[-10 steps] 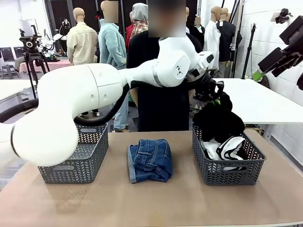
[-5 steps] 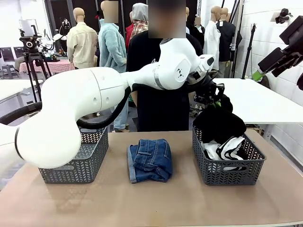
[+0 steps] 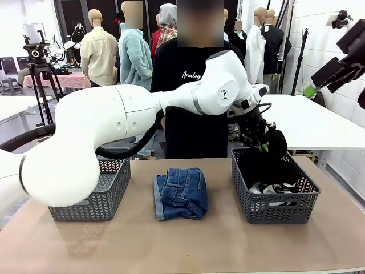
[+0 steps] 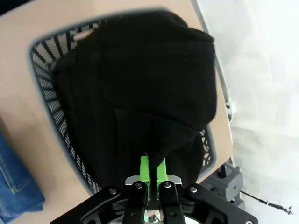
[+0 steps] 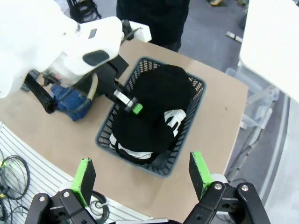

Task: Sort the tops and bottoms.
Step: Sort the clothes according to human instructions.

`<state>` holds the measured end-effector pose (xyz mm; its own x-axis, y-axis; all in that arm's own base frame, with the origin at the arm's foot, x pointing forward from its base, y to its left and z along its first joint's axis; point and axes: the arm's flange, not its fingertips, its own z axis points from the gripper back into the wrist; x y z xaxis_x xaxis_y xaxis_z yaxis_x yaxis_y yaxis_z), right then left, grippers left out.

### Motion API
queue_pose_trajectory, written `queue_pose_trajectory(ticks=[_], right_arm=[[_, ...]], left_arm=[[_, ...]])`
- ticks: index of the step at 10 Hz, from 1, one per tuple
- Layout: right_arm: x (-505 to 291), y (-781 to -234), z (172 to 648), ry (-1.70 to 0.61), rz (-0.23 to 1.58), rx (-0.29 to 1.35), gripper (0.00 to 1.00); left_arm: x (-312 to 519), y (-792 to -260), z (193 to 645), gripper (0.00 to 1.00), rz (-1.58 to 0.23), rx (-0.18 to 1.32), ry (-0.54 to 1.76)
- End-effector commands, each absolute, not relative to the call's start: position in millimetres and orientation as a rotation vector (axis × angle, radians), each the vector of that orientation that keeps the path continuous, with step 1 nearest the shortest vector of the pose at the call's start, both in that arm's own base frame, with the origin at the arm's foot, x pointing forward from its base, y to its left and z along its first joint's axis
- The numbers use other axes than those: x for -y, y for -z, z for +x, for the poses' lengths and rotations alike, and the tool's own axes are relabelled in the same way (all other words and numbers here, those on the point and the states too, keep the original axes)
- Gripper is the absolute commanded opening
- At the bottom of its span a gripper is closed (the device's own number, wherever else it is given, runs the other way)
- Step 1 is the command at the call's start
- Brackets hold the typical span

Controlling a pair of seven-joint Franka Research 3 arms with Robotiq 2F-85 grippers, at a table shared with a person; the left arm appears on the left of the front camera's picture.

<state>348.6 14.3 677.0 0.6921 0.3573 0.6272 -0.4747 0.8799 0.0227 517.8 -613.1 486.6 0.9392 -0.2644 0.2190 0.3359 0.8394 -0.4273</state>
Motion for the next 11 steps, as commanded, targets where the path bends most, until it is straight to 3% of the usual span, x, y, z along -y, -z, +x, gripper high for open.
queue_pose_trajectory(ticks=[1, 6, 11], right_arm=[[-13, -676, 349, -0.473, 0.188, 0.658, 1.0], [-13, -676, 349, -0.473, 0.188, 0.658, 1.0], [-13, -676, 349, -0.473, 0.188, 0.658, 1.0]], left_arm=[[626, -475, 528, 0.0, -0.478, 0.07, 0.314], [621, -411, 552, 0.0, -0.455, 0.078, 0.234], [632, -418, 547, 0.0, -0.426, 0.098, 0.281]])
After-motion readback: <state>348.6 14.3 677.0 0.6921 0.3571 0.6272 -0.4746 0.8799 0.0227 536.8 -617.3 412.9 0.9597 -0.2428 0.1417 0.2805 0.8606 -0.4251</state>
